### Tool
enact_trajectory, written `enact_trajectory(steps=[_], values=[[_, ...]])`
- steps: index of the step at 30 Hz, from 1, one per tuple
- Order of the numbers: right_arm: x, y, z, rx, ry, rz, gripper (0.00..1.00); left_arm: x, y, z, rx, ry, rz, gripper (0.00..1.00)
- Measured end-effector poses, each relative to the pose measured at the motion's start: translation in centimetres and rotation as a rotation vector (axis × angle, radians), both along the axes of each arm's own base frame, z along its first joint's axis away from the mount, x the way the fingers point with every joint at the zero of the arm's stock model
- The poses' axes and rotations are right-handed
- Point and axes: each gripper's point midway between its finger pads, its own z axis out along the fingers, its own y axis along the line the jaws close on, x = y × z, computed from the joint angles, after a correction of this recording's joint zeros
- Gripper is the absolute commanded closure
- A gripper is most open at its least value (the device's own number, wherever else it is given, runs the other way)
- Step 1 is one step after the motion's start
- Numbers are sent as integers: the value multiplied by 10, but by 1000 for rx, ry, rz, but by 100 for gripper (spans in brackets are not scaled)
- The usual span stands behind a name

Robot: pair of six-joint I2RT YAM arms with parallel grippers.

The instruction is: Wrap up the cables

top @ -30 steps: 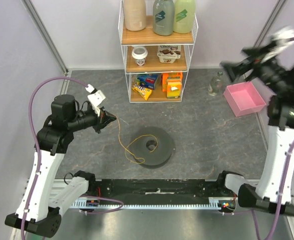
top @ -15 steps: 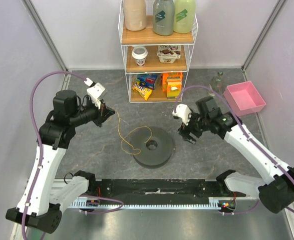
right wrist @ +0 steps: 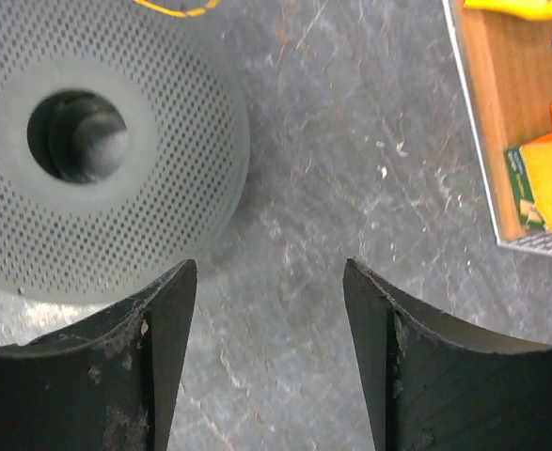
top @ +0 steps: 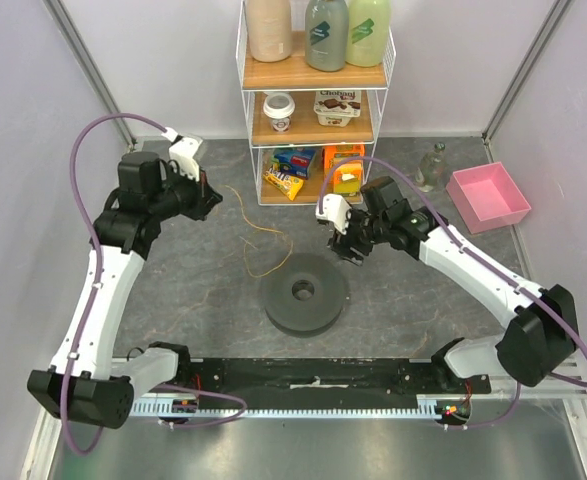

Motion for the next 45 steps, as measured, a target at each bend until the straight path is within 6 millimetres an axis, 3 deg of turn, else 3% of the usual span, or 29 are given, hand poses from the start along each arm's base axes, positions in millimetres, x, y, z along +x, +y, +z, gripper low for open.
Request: enact_trajectory(steps=[6,9,16,21,25,27,35,41,45], values=[[9,28,16,133,-26,27,15,-2,22,15,-71,-23,27,98],[11,42,24,222,-40,40,15,-11,16,36,-107,-64,-21,98],[21,58,9,309,69,-71,17,-31,-6,105,-198,-211,-157,98],[31,70,-9,322,198,-159,13,-39,-14,124,-225,-259,-219,98],[26,77,-7,372,247,-170,9,-41,-18,141,-251,-278,-234,98],[19,78,0,414,228,-140,9,-40,-19,159,-265,-311,-243,98],[-26,86,35,532,93,111,5,-62,-31,219,-346,-426,-334,98],[-32,97,40,580,85,144,5,-77,-37,251,-389,-486,-386,98],[-22,105,44,638,128,74,5,-81,-38,269,-406,-523,-404,98]])
